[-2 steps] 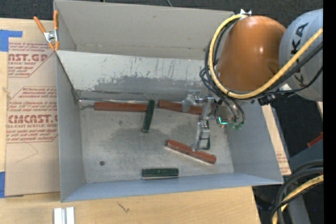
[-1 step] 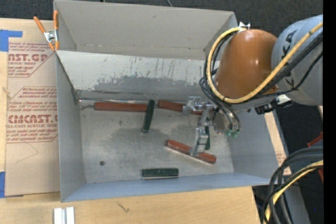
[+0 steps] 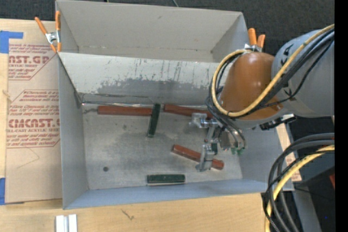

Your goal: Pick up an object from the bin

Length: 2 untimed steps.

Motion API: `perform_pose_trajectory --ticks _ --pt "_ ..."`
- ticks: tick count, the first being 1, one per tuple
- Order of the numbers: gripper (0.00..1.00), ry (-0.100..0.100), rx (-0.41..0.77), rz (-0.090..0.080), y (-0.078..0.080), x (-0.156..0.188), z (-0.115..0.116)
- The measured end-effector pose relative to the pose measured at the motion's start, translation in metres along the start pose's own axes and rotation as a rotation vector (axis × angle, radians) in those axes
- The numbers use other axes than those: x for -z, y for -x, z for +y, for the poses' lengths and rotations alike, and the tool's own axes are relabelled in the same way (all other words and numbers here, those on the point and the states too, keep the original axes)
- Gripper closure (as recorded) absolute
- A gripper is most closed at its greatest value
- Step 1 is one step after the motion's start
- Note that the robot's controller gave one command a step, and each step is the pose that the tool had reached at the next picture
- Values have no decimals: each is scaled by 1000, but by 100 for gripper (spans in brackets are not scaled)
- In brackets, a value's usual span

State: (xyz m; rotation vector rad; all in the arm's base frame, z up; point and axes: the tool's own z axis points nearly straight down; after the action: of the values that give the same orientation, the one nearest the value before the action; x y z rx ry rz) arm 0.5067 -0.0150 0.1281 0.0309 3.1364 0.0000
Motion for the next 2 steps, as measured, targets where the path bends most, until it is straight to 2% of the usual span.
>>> perform_pose_trajectory --ticks 1,2 --pt "100 2 238 7 -3 -52 5" --pt "100 2 238 7 -3 -52 5"
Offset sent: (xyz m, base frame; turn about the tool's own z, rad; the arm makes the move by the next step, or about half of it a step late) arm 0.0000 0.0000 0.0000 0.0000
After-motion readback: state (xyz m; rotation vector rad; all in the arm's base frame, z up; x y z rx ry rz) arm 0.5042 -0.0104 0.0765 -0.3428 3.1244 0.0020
